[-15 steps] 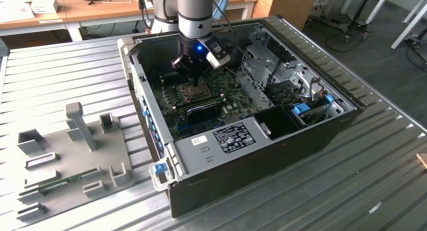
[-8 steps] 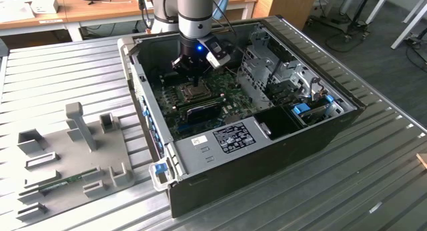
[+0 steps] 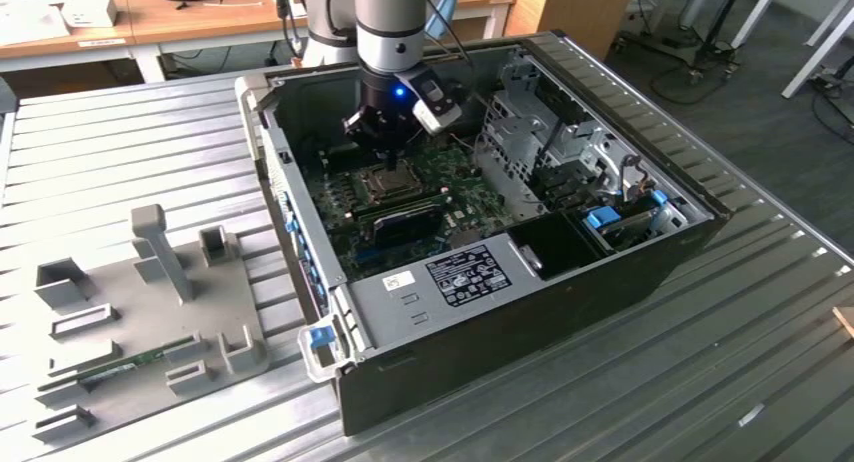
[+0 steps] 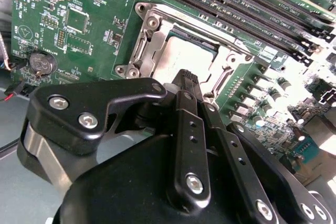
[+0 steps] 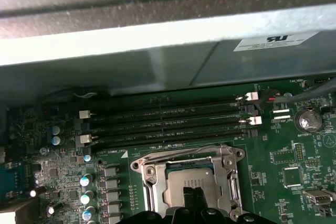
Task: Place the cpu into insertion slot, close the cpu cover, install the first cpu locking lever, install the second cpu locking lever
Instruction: 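Install the second cpu locking lever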
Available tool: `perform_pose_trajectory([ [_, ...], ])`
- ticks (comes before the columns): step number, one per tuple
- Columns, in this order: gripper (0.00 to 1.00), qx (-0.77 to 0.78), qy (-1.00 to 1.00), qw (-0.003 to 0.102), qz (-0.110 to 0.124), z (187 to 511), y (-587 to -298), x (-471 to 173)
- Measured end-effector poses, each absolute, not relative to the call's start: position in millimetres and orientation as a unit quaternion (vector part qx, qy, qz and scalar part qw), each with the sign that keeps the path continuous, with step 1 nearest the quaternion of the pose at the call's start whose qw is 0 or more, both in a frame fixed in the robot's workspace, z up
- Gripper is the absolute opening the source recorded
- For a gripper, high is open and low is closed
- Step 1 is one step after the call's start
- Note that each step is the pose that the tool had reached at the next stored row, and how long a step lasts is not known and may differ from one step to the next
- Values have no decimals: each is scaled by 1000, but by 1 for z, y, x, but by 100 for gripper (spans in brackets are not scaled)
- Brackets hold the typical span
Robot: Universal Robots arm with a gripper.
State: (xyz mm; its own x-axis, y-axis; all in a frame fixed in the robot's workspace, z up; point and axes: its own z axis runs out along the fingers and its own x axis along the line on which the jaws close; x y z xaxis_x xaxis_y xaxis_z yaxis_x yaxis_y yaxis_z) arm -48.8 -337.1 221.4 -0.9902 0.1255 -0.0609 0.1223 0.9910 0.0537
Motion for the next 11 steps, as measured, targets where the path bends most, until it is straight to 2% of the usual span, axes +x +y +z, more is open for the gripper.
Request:
perform_pose_trajectory([
  [11,10,62,997,32,25,224,-337,-49],
])
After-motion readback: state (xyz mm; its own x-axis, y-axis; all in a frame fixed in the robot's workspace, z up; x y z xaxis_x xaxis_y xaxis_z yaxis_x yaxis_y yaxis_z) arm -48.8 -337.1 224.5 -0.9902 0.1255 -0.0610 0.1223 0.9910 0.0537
